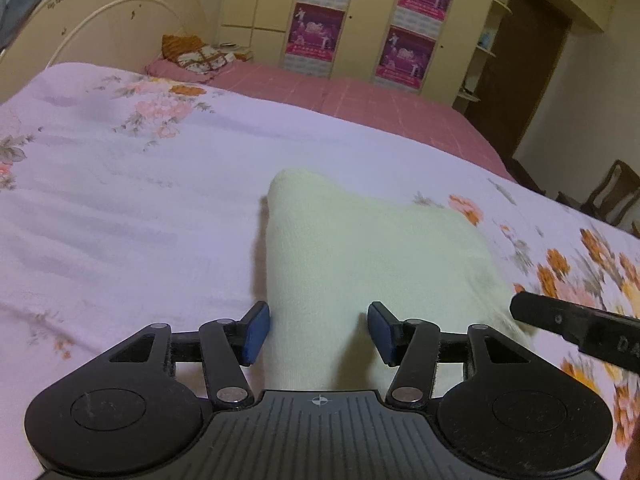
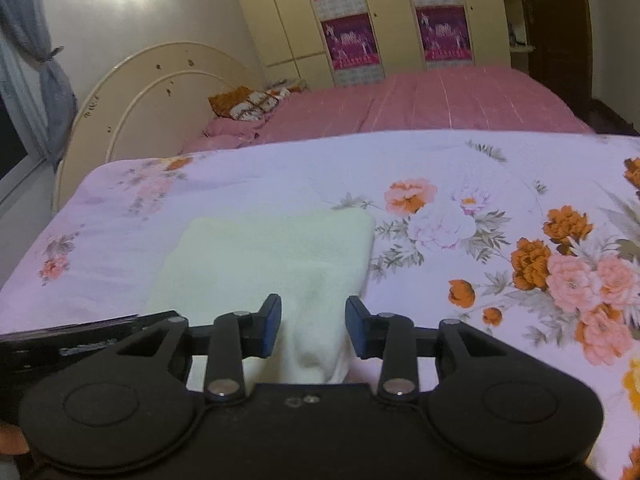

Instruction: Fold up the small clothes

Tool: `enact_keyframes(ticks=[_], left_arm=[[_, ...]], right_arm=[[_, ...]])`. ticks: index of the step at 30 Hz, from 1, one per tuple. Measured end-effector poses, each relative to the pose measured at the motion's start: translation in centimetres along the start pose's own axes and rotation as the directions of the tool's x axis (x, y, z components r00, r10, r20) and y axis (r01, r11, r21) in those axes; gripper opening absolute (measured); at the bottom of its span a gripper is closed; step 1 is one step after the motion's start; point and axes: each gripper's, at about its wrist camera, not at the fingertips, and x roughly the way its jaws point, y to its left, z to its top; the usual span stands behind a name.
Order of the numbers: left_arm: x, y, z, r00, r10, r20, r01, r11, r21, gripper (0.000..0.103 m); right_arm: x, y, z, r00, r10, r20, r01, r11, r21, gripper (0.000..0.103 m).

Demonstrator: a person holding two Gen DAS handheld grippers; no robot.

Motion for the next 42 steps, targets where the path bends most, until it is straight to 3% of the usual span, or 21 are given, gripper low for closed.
enact_keyframes(ticks=[7,14,21,25,27,30,35,37,41,42], left_arm=[[-1.2,-0.1,-2.7,0.999,0.003,-0.047,-0.002,1.0,0.025,0.054],[-0.4,-0.1,-4.3,0.999,0.015,-0.052,-0.011,0.997,0.079,0.06],[-2.0,0.2,-5.8,0.997,-0.025,-0.075,0.033,0.994,0.101,0.06],[-2.5,0.3,-6.4,0.997,-0.034,-0.071,0.042,0.993,0.11,0.061],[-2.6,0.3,-6.6,0.997,-0.037,-0.071,0.045,0.992,0.119,0.064],[-2.6,0.2,-6.5,0.996,-0.023,-0.084,0.034,0.991,0.13,0.08],[-2.6,0.2,-6.6,0.996,-0.025,-0.088,0.037,0.989,0.141,0.083],[-2.6,0.1,-6.5,0.996,-0.021,-0.089,0.034,0.99,0.139,0.085],[-2.3,-0.3,-6.6,0.995,-0.004,-0.104,0.019,0.989,0.143,0.103],[-2.2,-0.3,-6.6,0.994,-0.004,-0.105,0.02,0.989,0.148,0.103]], right_arm=[[-3.6,1.5,-3.6,0.999,-0.033,-0.004,0.033,0.999,-0.028,0.036],[-1.5,0.7,-6.8,0.986,-0.111,-0.125,0.112,0.994,0.006,0.032],[-2.4,0.8,-8.0,0.986,-0.091,-0.14,0.1,0.993,0.06,0.032],[-3.2,1.4,-8.7,0.985,-0.098,-0.145,0.106,0.993,0.052,0.024],[-3.6,1.4,-9.0,0.985,-0.096,-0.145,0.105,0.993,0.057,0.024],[-3.7,0.7,-9.5,0.986,-0.09,-0.138,0.103,0.99,0.092,0.024],[-5.1,1.2,-9.0,0.987,-0.123,-0.098,0.136,0.982,0.132,0.025],[-4.4,0.9,-9.7,0.98,-0.138,-0.142,0.156,0.98,0.122,0.025],[-4.8,1.1,-9.4,0.979,-0.137,-0.148,0.156,0.98,0.125,0.027],[-4.9,1.0,-9.3,0.98,-0.139,-0.143,0.159,0.978,0.138,0.029]])
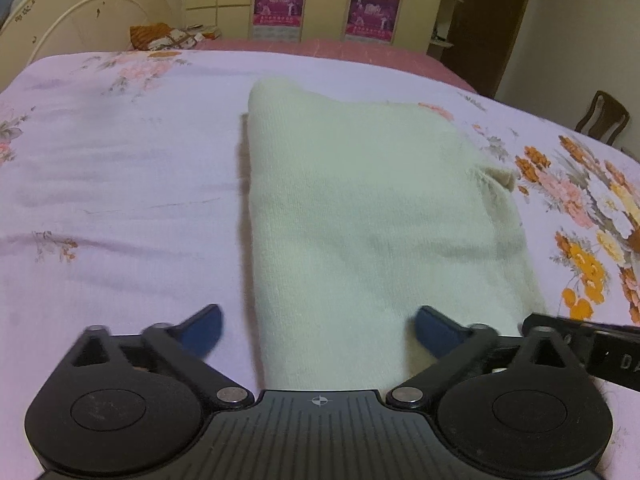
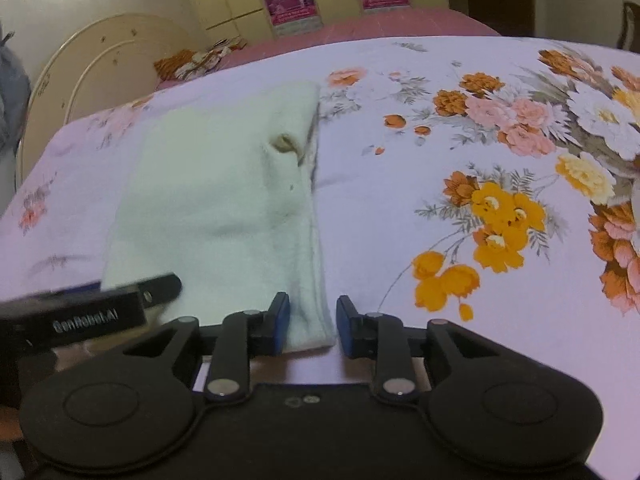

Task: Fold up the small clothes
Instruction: 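Open both grippers and press the folded sweater flat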

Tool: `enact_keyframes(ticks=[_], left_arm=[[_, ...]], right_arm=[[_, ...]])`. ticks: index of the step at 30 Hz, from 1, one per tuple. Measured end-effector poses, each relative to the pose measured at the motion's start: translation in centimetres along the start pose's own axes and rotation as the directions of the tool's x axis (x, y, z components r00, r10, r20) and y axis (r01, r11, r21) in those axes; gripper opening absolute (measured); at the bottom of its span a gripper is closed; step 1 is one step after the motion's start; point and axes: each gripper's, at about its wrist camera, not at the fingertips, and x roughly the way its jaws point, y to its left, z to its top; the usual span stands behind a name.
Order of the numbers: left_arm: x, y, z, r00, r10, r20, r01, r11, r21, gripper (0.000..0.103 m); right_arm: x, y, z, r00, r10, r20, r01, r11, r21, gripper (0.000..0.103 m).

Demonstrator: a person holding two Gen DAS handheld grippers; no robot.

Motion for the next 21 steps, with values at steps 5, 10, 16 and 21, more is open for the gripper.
enact_keyframes(ticks=[5,10,16,21], left_arm=[[-0.01,-0.21,-0.24,1.0,0.01,0.01,-0.01,1.0,0.011,0.103],[-0.14,-0.26,-0.28,0.999,0.034,0.005,-0.034,0.999,-0.019,0.103],[-0.25,0.21,-0.49,1.0,0.018,0.011,-0.017,0.998,-0.054,0.103],[-0.05,-0.04,-0.08,0.999,0.038,-0.019,-0.039,0.998,-0.039,0.103]], right_arm=[[0.24,0.18,-0.76,0.999,-0.031,0.016,0.032,0.999,-0.019,0.031],[0.24,-0.04,-0.54,0.999,-0.029,0.015,0.029,0.999,-0.015,0.035],[0.11,-0.01,-0.81,0.999,-0.034,0.024,0.035,0.999,-0.021,0.04],[0.22,-0.17,-0.7,0.999,-0.033,0.025,0.034,0.999,-0.035,0.043]])
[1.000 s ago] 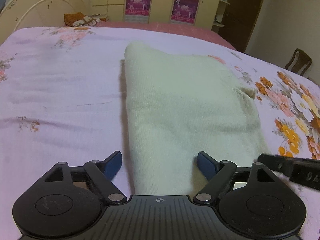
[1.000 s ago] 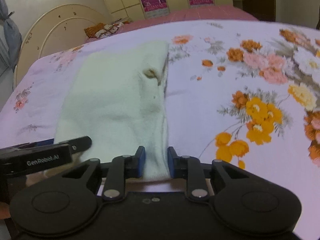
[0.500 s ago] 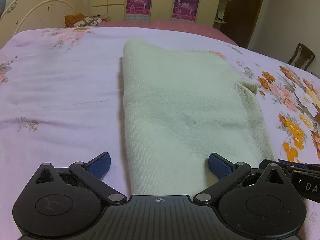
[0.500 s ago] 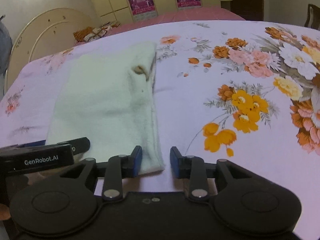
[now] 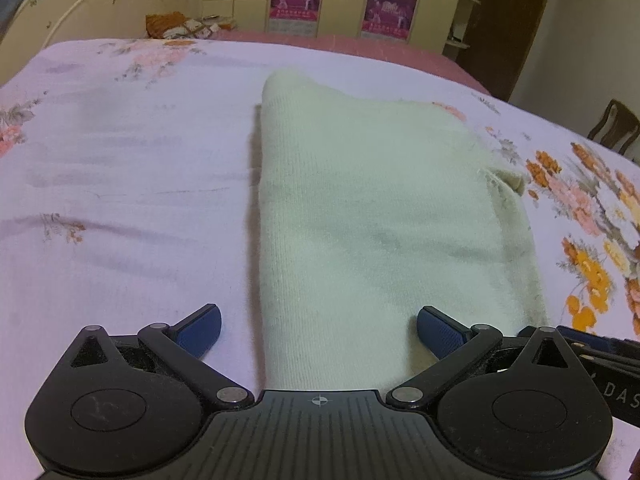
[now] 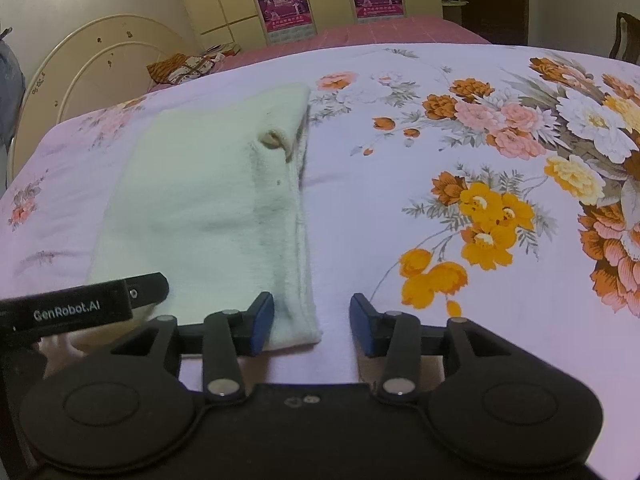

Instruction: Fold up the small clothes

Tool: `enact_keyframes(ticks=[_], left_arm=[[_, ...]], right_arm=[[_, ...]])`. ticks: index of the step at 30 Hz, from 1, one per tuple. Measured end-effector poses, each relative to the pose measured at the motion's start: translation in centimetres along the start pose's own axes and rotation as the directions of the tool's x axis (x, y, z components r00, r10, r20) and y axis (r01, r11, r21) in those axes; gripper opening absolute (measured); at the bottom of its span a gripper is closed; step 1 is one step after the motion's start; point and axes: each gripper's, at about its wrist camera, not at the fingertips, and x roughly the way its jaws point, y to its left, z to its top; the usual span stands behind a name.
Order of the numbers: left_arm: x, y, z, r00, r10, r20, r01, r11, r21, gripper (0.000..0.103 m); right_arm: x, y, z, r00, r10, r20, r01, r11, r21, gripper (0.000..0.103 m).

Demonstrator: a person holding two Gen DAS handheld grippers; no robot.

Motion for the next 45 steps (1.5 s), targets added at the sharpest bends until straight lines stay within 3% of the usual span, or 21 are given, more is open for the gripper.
enact_keyframes(ticks=[13,17,24,27,36,42,45], left_arm=[[-0.3,-1.3,-0.4,0.996,0.087,0.016,-0.087,0.996,0.026,0.103],[-0.3,-1.1,-0.5,0.996,0.086,0.019,-0.086,0.996,-0.007,0.103],[-0.5,-1.6,0.1,0.993,0.116,-0.023,-0.116,0.993,-0.021,0.103],[-1.5,-2.2,0.0,0.989,0.146,-0.01,-0.146,0.989,0.004,0.103],[-8.6,-4.0,-1.4,0.984,0.171,0.056,-0.173,0.983,0.051,0.103],[-18.0,-4.9,-3.7,0.978,0.172,0.121,-0.179,0.983,0.046,0.103],[-22.5,-5.2,-5.1,0.977,0.164,0.136,-0.169,0.985,0.027,0.103]], right_arm=[[0.1,-0.3,0.0,1.0,0.024,0.001,-0.024,0.999,-0.027,0.048],[0.1,-0.1,0.0,1.0,0.026,0.001,-0.025,0.999,-0.045,0.049],[0.1,-0.2,0.7,0.999,0.016,-0.029,-0.018,0.997,-0.07,0.06],[-0.4,-0.4,1.2,0.999,0.019,-0.039,-0.021,0.998,-0.054,0.07],[-5.5,-1.2,0.5,0.997,0.079,-0.026,-0.08,0.995,-0.057,0.075],[-12.4,-1.3,-1.2,0.988,0.153,-0.037,-0.155,0.984,-0.088,0.08],[-16.6,-0.5,-2.4,0.99,0.137,-0.013,-0.138,0.981,-0.139,0.083]])
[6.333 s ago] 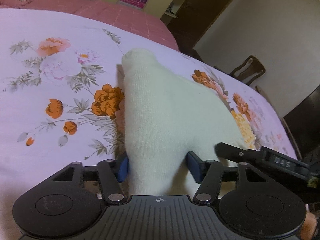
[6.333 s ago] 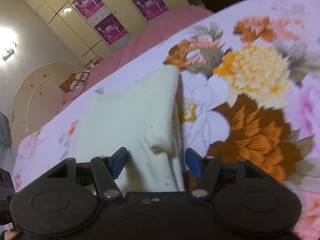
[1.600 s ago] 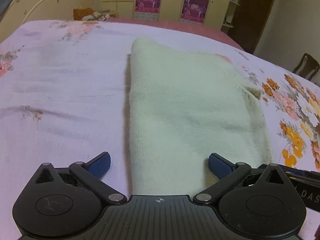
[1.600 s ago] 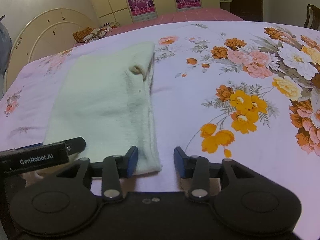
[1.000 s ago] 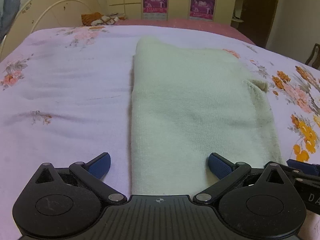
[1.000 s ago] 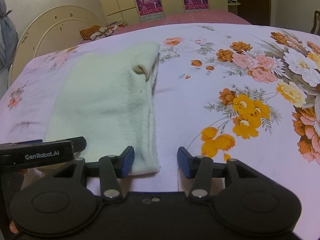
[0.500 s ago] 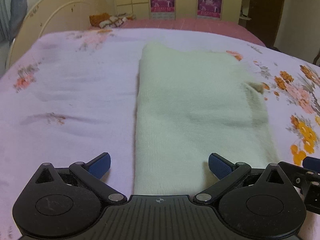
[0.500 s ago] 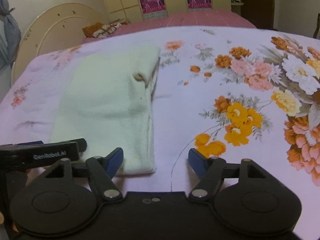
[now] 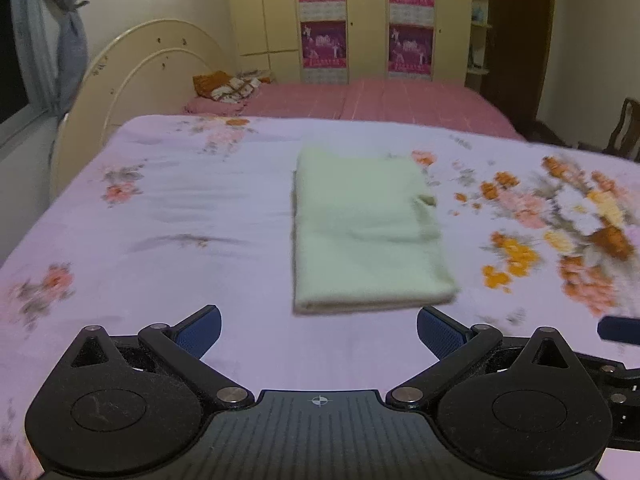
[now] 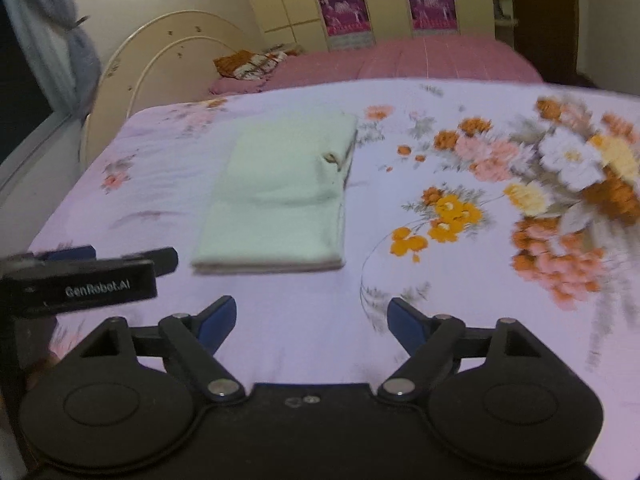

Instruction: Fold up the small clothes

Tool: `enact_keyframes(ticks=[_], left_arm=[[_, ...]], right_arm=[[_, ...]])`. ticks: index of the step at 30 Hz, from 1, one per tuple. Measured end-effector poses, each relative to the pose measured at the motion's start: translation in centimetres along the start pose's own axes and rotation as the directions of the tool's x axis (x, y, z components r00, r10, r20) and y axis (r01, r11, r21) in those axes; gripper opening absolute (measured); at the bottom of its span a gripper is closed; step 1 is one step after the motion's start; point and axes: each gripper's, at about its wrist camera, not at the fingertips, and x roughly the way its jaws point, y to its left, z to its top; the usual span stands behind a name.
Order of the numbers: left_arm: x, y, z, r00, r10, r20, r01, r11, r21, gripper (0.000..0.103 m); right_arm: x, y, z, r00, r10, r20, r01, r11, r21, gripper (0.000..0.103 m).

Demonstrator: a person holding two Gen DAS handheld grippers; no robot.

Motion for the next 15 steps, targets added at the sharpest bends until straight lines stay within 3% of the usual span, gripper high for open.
enact_keyframes(ticks=[3,6,15], left_arm=[[-5.3,0.3,-1.3,0.999,0.013,0.036,-0.012,1.0,-0.018,0.103],[-9.6,0.8,-2.7,0.998,0.015,0.061,-0.012,0.999,-0.039,0.103],[-17.8,0.9,-5.8,0.992,0.019,0.127,-0.01,0.997,-0.072,0.103]], right_arm=[[-4.8,1.5,-1.3,0.996,-0.015,0.086,0.021,0.997,-0.074,0.084],[-9.3,2.4,-2.6,0.983,-0.028,0.183,0.043,0.996,-0.076,0.084],[-17.9,3.3,-5.5,0.935,-0.045,0.352,0.065,0.997,-0.045,0.086]])
